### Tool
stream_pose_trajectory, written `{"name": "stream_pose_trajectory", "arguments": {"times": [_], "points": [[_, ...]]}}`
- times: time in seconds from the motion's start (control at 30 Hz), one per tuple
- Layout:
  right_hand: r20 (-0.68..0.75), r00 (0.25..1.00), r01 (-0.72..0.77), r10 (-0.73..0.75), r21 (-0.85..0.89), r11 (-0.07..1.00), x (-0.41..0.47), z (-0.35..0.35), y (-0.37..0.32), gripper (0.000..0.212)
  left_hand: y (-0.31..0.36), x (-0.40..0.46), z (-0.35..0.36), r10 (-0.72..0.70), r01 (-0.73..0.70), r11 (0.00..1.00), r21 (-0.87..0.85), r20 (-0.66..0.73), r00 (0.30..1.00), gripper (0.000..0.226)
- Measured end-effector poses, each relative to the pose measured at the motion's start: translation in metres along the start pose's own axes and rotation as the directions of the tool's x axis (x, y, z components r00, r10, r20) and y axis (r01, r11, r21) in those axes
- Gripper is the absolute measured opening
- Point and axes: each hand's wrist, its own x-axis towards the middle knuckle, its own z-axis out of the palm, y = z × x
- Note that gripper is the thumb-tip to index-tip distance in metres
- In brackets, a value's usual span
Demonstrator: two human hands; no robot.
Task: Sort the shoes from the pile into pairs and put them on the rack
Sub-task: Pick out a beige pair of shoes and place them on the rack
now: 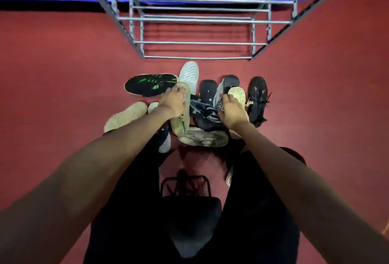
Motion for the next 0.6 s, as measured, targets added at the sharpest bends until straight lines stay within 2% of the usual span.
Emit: {"name": "stream_pose_trajectory", "arguments": {"times": [0.13,0.33,0.47,0.6], "points": [[-0.095,0.993,-0.069,0.066,-0.028,0.997,0.060,0.056,0.037,0.053,-0.016,0.069,0.051,0.001,0.000,1.000,-0.020,0.009,1.000,0.059],[-0.197,0.951,-0.250,0.236,-0.046,0.967,0.130,0.111,0.084,0.079,-0.049,0.144,0.098,-0.120,0.117,0.985,-0.123,-0.016,0.993,0.077],[-0.192,0.925,-0.328,0.328,0.029,0.944,0.151,0.129,0.100,0.086,-0.065,0.170,0.119,-0.174,0.165,0.957,-0.238,-0.016,0.985,0.071],[-0.280,0.891,-0.353,0.358,0.072,0.933,0.160,0.140,0.105,0.084,-0.071,0.182,0.132,-0.217,0.180,0.916,-0.357,-0.066,0.974,0.065]]}}
